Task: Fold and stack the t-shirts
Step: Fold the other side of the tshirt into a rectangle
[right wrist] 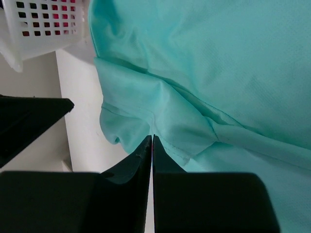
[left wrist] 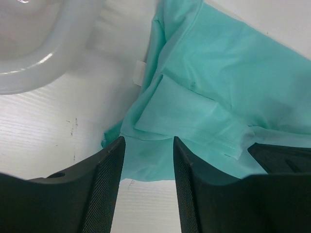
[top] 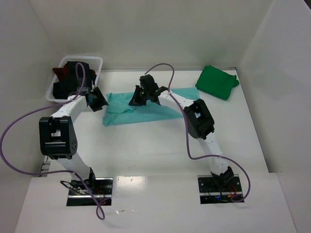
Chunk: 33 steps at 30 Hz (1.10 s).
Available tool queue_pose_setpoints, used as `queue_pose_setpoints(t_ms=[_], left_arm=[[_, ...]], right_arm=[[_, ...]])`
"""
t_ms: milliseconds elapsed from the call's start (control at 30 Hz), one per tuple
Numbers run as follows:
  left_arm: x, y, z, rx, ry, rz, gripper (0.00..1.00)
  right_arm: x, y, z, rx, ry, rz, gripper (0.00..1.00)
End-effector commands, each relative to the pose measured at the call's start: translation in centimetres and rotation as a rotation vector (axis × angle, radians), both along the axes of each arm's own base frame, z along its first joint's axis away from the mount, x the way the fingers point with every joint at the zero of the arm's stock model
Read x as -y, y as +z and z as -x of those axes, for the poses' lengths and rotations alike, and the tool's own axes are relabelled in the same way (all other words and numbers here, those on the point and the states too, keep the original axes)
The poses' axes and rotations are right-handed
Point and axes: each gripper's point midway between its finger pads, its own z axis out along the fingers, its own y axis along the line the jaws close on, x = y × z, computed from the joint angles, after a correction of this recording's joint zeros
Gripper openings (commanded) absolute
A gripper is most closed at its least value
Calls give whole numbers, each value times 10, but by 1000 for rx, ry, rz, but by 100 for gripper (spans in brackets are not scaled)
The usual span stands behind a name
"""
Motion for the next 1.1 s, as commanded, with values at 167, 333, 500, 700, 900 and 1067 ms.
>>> queue_pose_setpoints(t_ms=[167, 333, 500, 700, 900, 1067], left_arm=[[46, 17, -4, 58, -93, 43, 53], [74, 1, 0, 33, -144, 65, 53], [82, -18, 1, -1, -132, 64, 51], [80, -35, -4, -24, -96, 62, 54], [78, -44, -5, -37, -90, 54, 54], [77, -45, -8, -36, -84, 47, 54]], right_arm=[[-1, -3, -4, 11, 14, 42, 13], [18, 0, 1, 40, -16, 107, 19], [37, 1, 9, 48, -32, 139, 32], [34, 0, 12, 47, -13, 118, 37], [23, -3, 9, 36, -4, 68, 41], [15, -8, 9, 14, 9, 38, 41]])
